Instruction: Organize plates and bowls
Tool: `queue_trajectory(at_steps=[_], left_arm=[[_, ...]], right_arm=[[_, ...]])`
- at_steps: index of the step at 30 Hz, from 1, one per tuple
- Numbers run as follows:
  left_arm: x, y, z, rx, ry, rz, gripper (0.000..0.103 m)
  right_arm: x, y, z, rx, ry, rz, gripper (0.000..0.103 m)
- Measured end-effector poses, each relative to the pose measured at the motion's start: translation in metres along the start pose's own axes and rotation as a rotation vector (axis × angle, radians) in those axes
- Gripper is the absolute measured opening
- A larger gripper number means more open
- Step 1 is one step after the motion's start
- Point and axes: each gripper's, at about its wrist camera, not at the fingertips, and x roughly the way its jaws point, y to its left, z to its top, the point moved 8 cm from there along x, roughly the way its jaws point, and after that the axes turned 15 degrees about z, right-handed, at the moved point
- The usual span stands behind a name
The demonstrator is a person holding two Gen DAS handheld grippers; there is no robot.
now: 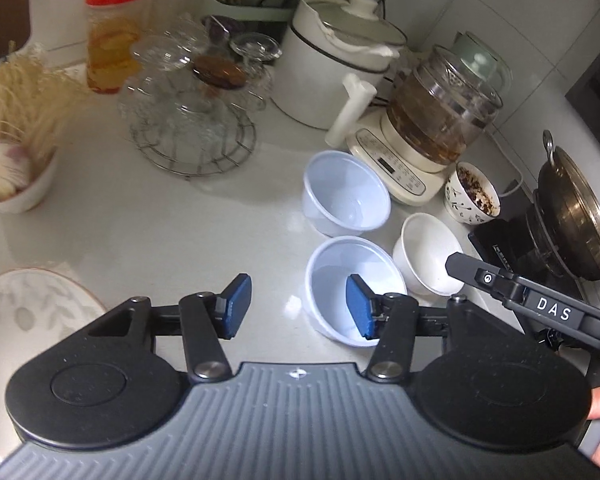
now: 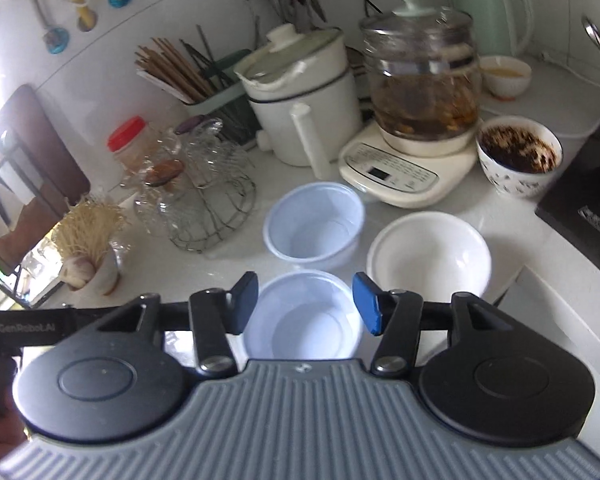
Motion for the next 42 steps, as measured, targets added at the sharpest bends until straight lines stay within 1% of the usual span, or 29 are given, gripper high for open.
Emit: queue_trajectory(at_steps=[3, 8, 11, 17, 20, 21, 25, 27, 29, 32, 34, 35, 39, 42], left_arm=[[0.015, -0.008, -0.004, 0.001, 0.021, 0.007, 0.058], [0.039, -0.015, -0.013, -0.021, 0.08, -0.016, 0.058], [0.054, -0.018, -0.016, -0.037, 0.123, -0.026, 0.058], [0.081, -0.027, -0.022, -0.051, 0.186, -0.039, 0.057], [0.09, -0.03, -0.023, -0.063, 0.204, -0.043, 0.056], [0.093, -0.032, -0.023, -0.064, 0.21, -0.047, 0.055], [0.103, -0.036, -0.024, -0.05, 0.227, -0.045, 0.045], [0.107, -0.038, -0.025, -0.052, 0.235, -0.04, 0.04], [0.108, -0.039, -0.024, -0.052, 0.235, -0.035, 0.035], [0.11, -0.041, -0.025, -0.052, 0.24, -0.037, 0.025], [0.112, -0.041, -0.027, -0.07, 0.256, -0.048, 0.014], [0.113, -0.041, -0.027, -0.071, 0.26, -0.049, 0.013], [0.111, -0.04, -0.026, -0.066, 0.25, -0.048, 0.013], [0.107, -0.038, -0.026, -0.084, 0.252, -0.053, 0.013]], right_arm=[[0.004, -0.016, -0.007, 0.04, 0.023, 0.009, 0.055], [0.019, -0.035, -0.02, 0.12, 0.077, 0.041, 0.055], [0.027, -0.044, -0.025, 0.146, 0.097, 0.054, 0.055], [0.04, -0.056, -0.038, 0.193, 0.145, 0.076, 0.046], [0.044, -0.059, -0.042, 0.205, 0.155, 0.08, 0.044], [0.045, -0.059, -0.042, 0.207, 0.157, 0.084, 0.043], [0.05, -0.061, -0.044, 0.214, 0.162, 0.091, 0.041], [0.053, -0.062, -0.045, 0.212, 0.17, 0.086, 0.036], [0.056, -0.064, -0.046, 0.218, 0.176, 0.091, 0.035], [0.06, -0.066, -0.048, 0.232, 0.189, 0.097, 0.028], [0.063, -0.066, -0.049, 0.233, 0.198, 0.112, 0.021], [0.063, -0.065, -0.049, 0.228, 0.204, 0.117, 0.018], [0.064, -0.064, -0.048, 0.225, 0.201, 0.123, 0.017], [0.062, -0.061, -0.046, 0.217, 0.193, 0.131, 0.017]])
